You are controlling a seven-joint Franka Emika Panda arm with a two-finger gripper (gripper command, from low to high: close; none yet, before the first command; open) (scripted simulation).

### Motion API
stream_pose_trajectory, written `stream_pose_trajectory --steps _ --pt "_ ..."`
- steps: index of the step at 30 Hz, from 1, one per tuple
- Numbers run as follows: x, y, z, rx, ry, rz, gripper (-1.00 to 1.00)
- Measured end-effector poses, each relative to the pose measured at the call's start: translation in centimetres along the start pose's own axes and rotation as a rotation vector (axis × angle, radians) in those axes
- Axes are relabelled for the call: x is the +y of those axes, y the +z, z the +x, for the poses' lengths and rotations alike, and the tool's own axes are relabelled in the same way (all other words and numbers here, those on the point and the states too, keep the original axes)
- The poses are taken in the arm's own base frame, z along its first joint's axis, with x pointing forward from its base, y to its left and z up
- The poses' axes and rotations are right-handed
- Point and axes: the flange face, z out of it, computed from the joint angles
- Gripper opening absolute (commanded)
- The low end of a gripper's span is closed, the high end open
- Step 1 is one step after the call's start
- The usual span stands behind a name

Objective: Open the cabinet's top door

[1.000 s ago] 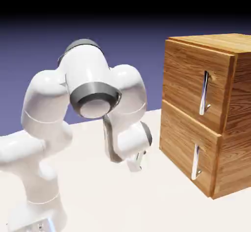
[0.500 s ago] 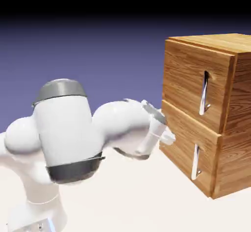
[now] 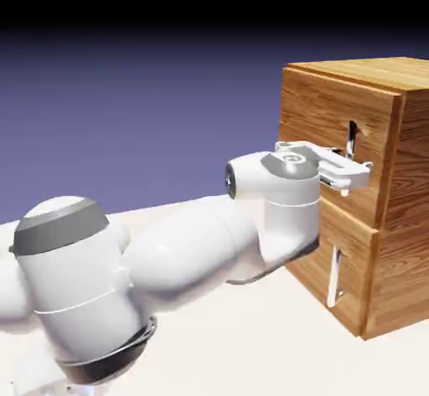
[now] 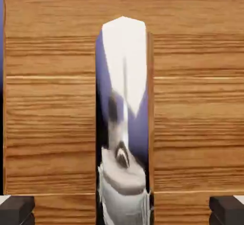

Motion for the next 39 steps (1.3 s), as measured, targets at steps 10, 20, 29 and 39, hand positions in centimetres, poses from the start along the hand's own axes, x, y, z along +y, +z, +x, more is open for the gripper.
stream_pose_trajectory --steps 10,20,29,39 --pt "3.1 -7.6 3.1 -0.169 0.000 0.169 -1.00" --pt "7.2 -13.8 7.2 -0.332 0.000 0.332 -1.00" --pt "11.0 -17.5 11.0 -0.456 0.000 0.456 -1.00" --pt "15.7 -20.5 15.7 -0.595 0.000 0.595 -1.00"
